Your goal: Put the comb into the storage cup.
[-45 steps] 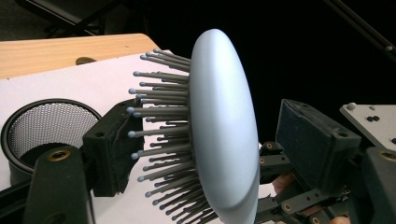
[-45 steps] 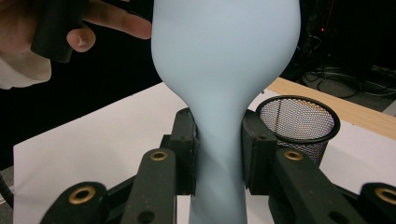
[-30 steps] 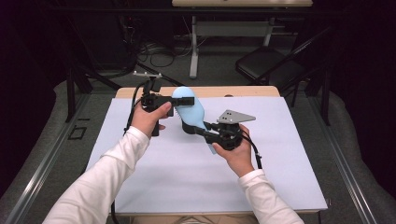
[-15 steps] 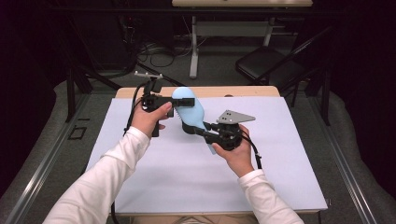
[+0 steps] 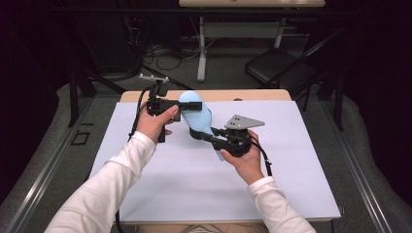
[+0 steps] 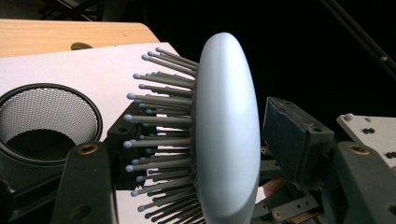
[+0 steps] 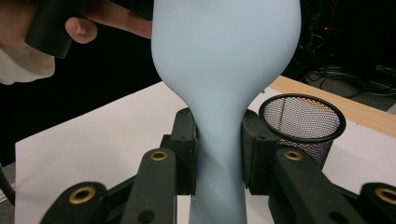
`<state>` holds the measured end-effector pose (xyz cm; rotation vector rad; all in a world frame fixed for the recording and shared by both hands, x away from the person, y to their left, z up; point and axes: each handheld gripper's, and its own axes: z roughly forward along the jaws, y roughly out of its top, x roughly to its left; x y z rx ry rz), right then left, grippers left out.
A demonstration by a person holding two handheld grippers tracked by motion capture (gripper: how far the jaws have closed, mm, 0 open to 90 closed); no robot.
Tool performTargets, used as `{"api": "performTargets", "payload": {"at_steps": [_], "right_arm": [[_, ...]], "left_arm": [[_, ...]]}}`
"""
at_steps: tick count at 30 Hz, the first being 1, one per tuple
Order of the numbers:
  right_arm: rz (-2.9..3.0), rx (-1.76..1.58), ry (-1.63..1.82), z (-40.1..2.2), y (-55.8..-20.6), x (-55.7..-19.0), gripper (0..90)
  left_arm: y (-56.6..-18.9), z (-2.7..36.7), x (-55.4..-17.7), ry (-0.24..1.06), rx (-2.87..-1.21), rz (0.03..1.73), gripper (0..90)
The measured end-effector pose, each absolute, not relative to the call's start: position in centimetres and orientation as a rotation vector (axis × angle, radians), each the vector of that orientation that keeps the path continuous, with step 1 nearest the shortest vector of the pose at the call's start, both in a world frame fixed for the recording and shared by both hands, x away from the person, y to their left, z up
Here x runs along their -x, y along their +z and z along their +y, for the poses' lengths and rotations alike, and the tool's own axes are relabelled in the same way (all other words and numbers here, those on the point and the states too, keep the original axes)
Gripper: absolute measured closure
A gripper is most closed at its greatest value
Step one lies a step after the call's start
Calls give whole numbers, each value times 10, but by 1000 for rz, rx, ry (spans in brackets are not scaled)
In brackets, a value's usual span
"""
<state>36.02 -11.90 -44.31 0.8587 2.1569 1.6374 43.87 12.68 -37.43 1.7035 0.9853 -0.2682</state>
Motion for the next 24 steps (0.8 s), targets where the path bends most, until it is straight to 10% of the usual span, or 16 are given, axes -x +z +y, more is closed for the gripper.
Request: {"api": "performTargets", "payload": {"at_steps": [24], "right_arm": [[2168,-859,1640,-118,-447,-361,700]], "left_arm": [[-377,132,-439,-329,-1649,1018,462]]}}
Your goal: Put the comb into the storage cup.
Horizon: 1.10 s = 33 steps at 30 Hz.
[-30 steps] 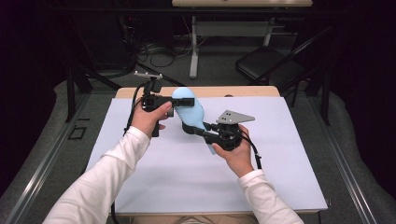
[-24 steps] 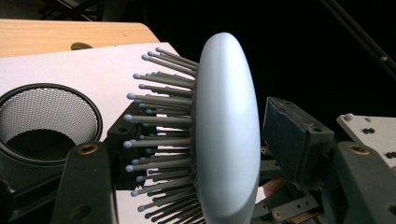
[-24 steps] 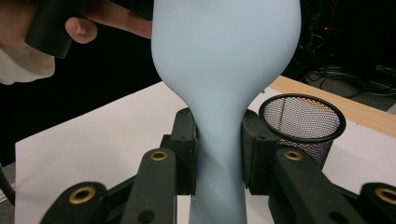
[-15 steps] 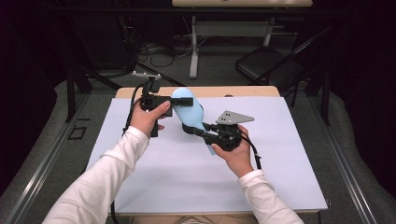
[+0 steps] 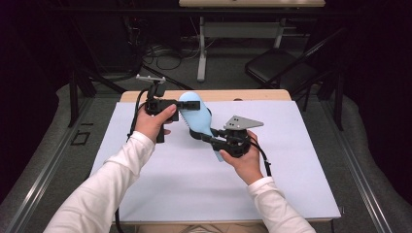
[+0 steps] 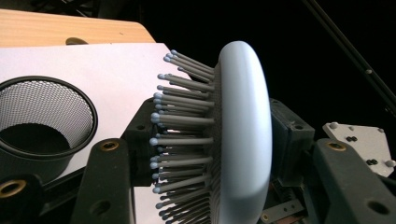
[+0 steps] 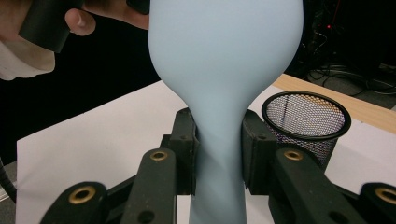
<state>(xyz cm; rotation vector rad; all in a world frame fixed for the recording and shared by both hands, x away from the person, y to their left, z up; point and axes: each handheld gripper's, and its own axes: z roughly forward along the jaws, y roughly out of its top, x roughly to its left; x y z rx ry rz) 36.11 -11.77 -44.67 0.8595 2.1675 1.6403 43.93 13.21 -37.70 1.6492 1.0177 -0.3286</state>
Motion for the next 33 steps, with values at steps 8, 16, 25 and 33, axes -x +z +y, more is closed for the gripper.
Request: {"api": "performTargets", "payload": {"at_steps": [8,16,25,33], "right_arm": [[2172,-856,1639,-117,-448,-361,700],[2175,-854,1637,-116,-449,-361,700],[2170,-858,1632,-116,-449,-360,699],[2173,-865,1635,-115,-449,-360,697]], "left_arm": [[-378,133,-439,-346,-1646,1030,477],[-379,134,-439,-384,-1631,1063,486],[-379,135,-440,-399,-1628,1075,492],[-379,135,-441,-414,-1622,1089,498]]}}
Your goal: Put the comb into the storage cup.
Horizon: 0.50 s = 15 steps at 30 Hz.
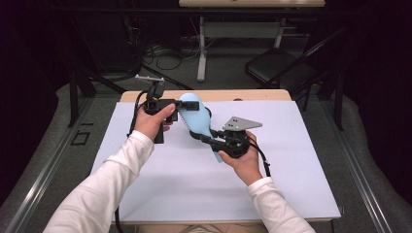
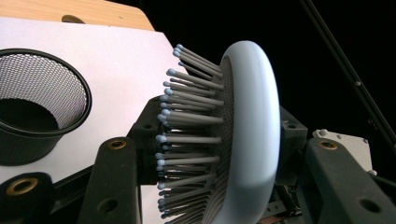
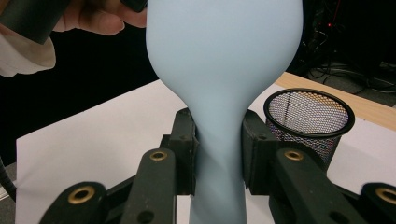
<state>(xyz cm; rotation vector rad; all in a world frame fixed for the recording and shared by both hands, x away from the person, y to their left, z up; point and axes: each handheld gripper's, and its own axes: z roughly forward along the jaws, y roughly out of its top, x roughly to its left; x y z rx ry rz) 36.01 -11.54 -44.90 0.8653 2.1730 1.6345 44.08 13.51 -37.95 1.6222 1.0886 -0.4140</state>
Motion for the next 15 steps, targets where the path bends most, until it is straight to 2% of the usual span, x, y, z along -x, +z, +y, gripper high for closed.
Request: {"api": "performTargets", "payload": {"at_steps": [15], "right_arm": [[2167,-885,1647,-116,-450,-361,694]], "left_arm": [[-378,133,-444,-437,-1621,1120,503]]}}
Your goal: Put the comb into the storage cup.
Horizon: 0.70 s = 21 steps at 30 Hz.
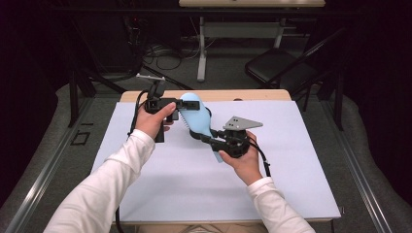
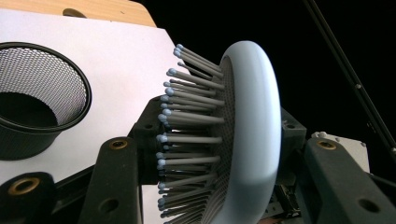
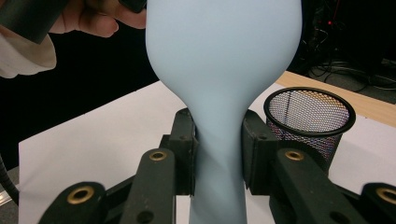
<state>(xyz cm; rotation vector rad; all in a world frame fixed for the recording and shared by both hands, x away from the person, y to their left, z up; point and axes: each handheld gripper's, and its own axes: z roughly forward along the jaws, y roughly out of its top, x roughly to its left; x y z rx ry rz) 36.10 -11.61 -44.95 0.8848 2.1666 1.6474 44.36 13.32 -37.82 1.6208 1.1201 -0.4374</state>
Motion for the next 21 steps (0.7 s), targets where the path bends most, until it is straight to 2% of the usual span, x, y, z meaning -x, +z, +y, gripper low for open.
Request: {"api": "performTargets", "payload": {"at_steps": [12,21], "right_arm": [[2169,-898,1646,-116,-450,-362,685],[2171,-901,1648,-115,-450,-363,620]], "left_arm": [[-377,131,-446,-448,-1619,1153,504],[-376,129,-448,-442,-1622,1161,504]]}}
